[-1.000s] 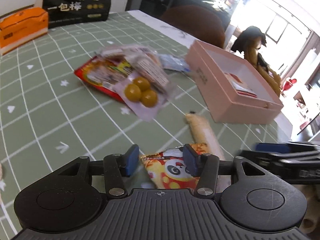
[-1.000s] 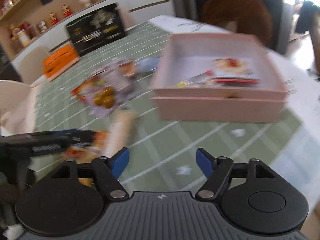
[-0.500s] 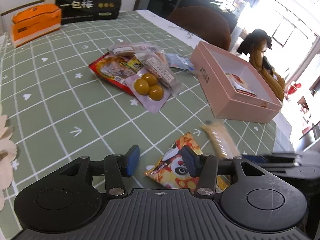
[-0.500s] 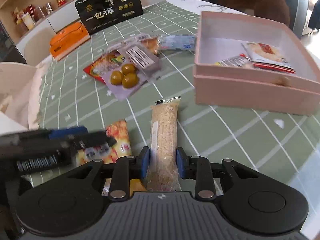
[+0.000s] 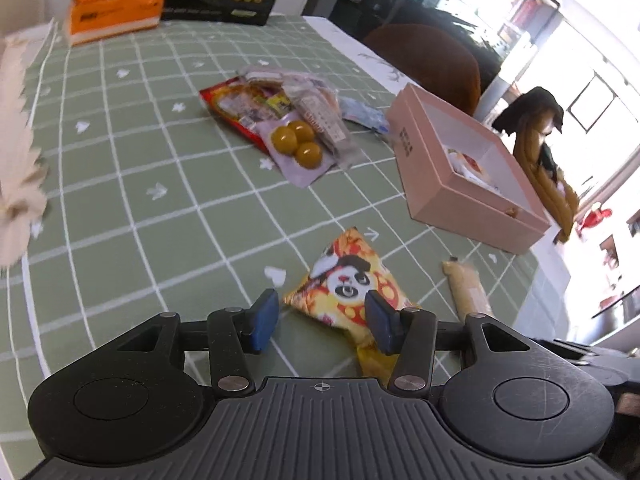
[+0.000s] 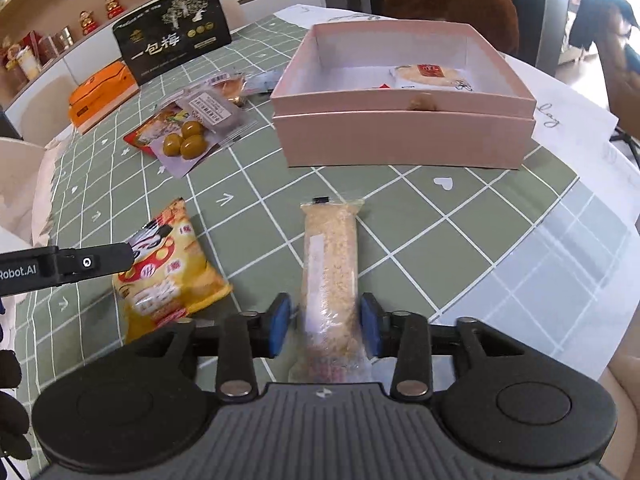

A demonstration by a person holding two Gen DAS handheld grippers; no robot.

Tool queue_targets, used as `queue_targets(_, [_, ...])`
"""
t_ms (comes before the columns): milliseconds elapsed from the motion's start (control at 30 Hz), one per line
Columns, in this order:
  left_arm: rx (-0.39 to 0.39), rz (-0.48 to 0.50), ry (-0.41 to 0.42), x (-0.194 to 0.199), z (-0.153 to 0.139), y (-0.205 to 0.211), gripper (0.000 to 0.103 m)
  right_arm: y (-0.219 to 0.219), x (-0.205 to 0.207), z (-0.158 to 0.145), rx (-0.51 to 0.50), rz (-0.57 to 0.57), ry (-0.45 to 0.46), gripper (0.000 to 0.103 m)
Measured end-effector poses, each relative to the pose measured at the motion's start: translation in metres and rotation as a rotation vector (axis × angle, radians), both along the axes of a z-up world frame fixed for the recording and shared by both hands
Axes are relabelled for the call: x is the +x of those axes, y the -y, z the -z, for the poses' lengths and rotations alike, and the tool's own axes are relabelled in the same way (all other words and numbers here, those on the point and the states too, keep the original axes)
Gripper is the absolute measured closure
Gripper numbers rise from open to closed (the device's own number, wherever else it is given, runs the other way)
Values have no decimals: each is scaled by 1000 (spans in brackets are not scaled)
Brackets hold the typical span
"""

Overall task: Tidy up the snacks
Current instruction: 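Grasp the yellow panda chip bag with the left tool while the right tool reaches the rice bar, then lift the panda chip bag with the left tool while the right tool closes on the rice bar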

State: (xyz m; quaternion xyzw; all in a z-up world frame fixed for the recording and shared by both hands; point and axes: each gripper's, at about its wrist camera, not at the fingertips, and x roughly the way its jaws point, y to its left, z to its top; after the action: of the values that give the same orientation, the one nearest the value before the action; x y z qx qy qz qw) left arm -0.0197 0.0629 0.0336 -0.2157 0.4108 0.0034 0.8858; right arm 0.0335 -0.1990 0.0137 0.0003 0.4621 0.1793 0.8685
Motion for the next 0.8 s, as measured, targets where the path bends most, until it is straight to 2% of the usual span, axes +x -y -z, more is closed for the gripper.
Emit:
queue_targets(67, [-37,-12,-8,-8,0,-3,50,-10,-1,0,-52,-6,-2,41])
queue_targets(200, [-97,-26,-23,-6,0,-7,50,-23,-6,0,-151,-3,-10,32])
queue_targets(400, [9,12,-70,22,5,9,47,-18,-8,1,-144,80,-58,24])
queue_targets(600, [103,74,-66,51,5,24,44,-14,-6,5,-145,83,-36,12])
queue_targets(700, [93,83,-94,66,8,28,44,-12,0,10,-142,85,-21,3])
queue_targets(800, [158,127,-94,76,10,44,45,-13,7,10,-144,66,-23,2])
